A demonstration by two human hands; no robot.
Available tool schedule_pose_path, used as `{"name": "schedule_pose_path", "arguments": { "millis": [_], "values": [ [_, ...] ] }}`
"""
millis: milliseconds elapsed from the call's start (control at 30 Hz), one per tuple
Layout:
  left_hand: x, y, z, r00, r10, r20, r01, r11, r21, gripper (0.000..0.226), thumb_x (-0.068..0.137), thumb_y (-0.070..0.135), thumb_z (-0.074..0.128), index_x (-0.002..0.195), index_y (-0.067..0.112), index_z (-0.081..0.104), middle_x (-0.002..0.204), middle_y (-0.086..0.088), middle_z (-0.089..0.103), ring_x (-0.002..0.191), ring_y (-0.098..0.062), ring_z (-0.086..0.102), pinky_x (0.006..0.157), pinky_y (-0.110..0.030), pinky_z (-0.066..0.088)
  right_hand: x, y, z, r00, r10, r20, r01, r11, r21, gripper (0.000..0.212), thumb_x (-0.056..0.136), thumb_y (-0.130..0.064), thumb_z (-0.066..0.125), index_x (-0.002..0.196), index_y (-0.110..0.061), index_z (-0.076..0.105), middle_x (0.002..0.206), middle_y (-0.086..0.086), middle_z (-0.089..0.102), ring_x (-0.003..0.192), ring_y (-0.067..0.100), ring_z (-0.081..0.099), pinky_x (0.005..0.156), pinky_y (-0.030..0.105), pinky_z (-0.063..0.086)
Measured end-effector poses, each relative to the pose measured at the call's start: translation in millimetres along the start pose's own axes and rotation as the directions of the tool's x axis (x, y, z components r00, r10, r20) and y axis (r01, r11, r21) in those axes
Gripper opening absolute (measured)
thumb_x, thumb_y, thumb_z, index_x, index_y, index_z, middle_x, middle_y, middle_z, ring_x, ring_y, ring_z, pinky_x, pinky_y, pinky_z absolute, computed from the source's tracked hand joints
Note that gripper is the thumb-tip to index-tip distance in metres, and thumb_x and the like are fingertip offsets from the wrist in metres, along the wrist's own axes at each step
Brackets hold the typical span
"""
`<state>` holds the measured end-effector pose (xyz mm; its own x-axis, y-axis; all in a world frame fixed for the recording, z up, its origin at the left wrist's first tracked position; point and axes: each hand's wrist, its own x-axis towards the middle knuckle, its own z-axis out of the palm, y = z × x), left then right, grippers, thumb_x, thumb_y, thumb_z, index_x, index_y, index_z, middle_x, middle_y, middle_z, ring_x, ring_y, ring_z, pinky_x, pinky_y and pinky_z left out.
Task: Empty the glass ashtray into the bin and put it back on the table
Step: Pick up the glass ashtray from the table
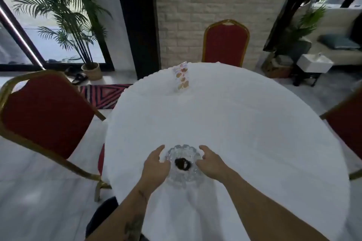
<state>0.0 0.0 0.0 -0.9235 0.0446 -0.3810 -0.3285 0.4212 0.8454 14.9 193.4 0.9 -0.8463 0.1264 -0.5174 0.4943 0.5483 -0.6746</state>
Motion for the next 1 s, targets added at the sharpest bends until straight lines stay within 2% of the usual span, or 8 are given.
{"name": "schedule_pose_path", "arguments": {
  "millis": [100, 233, 367, 433, 533, 667, 867, 1000],
  "values": [
    [4.6, -2.5, 13.7, 1.000, 0.027, -0.003, -0.027, 0.998, 0.064, 0.056, 0.090, 0.011, 0.056, 0.144, 0.021, 0.045, 0.145, -0.002, 0.050, 0.131, -0.022, 0.049, 0.109, -0.037, 0.043, 7.2, 5.2, 6.8, 1.000, 0.012, 0.006, -0.012, 1.000, 0.015, 0.068, 0.091, -0.021, 0.056, 0.154, -0.019, 0.030, 0.141, 0.018, 0.054, 0.123, 0.033, 0.057, 0.093, 0.034, 0.047],
    [0.3, 2.2, 26.2, 0.999, 0.045, -0.027, -0.043, 0.996, 0.082, 0.039, 0.091, 0.002, 0.054, 0.097, 0.041, 0.055, 0.091, 0.029, 0.053, 0.088, 0.000, 0.055, 0.067, 0.006, 0.036, 13.3, 4.5, 12.1, 1.000, 0.018, 0.019, -0.018, 1.000, 0.021, 0.053, 0.089, -0.020, 0.056, 0.141, -0.021, 0.044, 0.130, 0.012, 0.061, 0.114, 0.030, 0.059, 0.092, 0.036, 0.050],
    [-4.4, 7.4, 28.1, 0.995, 0.060, -0.085, -0.055, 0.997, 0.057, 0.048, 0.088, 0.002, 0.055, 0.073, 0.047, 0.048, 0.077, 0.025, 0.054, 0.073, 0.014, 0.049, 0.062, 0.002, 0.037, 13.2, 0.7, 11.2, 1.000, -0.003, 0.023, 0.003, 1.000, -0.017, 0.049, 0.084, -0.019, 0.056, 0.131, -0.022, 0.046, 0.119, 0.012, 0.064, 0.105, 0.033, 0.062, 0.087, 0.038, 0.052],
    [-8.5, 6.9, 27.8, 0.993, 0.055, -0.103, -0.048, 0.997, 0.066, 0.049, 0.085, -0.004, 0.054, 0.075, 0.044, 0.053, 0.076, 0.026, 0.051, 0.073, 0.010, 0.051, 0.066, -0.003, 0.038, 9.4, -3.6, 11.3, 1.000, -0.018, 0.024, 0.019, 1.000, -0.013, 0.059, 0.071, -0.024, 0.054, 0.128, -0.024, 0.044, 0.112, 0.012, 0.064, 0.100, 0.034, 0.064, 0.081, 0.042, 0.056],
    [-20.6, 5.0, 20.8, 0.989, 0.073, -0.132, -0.069, 0.997, 0.035, 0.051, 0.083, -0.011, 0.047, 0.111, 0.026, 0.066, 0.085, 0.030, 0.049, 0.091, -0.008, 0.055, 0.078, -0.018, 0.043, 8.3, -9.4, 13.7, 0.999, -0.023, 0.039, 0.020, 0.997, 0.072, 0.061, 0.063, -0.021, 0.052, 0.122, -0.025, 0.041, 0.102, 0.014, 0.062, 0.087, 0.035, 0.065, 0.074, 0.050, 0.062],
    [-34.0, -4.0, -3.3, 0.983, 0.093, -0.160, -0.093, 0.996, 0.009, 0.057, 0.084, -0.010, 0.049, 0.135, 0.014, 0.055, 0.111, 0.012, 0.055, 0.108, -0.012, 0.052, 0.092, -0.023, 0.041, -4.8, -26.0, 22.3, 0.993, -0.065, 0.095, 0.051, 0.989, 0.141, 0.044, 0.085, -0.003, 0.054, 0.123, -0.017, 0.038, 0.101, 0.013, 0.057, 0.066, 0.021, 0.054, 0.048, 0.030, 0.052],
    [-52.7, -13.1, -65.3, 0.986, 0.113, -0.119, -0.111, 0.994, 0.019, 0.063, 0.089, -0.003, 0.051, 0.147, 0.016, 0.038, 0.135, -0.002, 0.048, 0.116, -0.007, 0.045, 0.094, -0.018, 0.036, -35.3, -64.6, 62.9, 0.986, -0.142, 0.085, 0.119, 0.966, 0.231, 0.052, 0.087, -0.005, 0.048, 0.128, -0.036, 0.041, 0.110, 0.006, 0.061, 0.089, 0.032, 0.070, 0.064, 0.045, 0.064],
    [-70.2, -25.7, -120.0, 0.987, 0.133, -0.092, -0.140, 0.987, -0.081, 0.056, 0.080, -0.002, 0.051, 0.125, 0.031, 0.055, 0.109, 0.011, 0.064, 0.100, 0.006, 0.063, 0.085, -0.013, 0.050, -59.2, -95.3, 104.6, 0.983, -0.166, 0.077, 0.140, 0.952, 0.271, 0.062, 0.089, 0.000, 0.043, 0.133, -0.045, 0.043, 0.117, -0.001, 0.059, 0.100, 0.034, 0.069, 0.072, 0.053, 0.064]
  ]
}}
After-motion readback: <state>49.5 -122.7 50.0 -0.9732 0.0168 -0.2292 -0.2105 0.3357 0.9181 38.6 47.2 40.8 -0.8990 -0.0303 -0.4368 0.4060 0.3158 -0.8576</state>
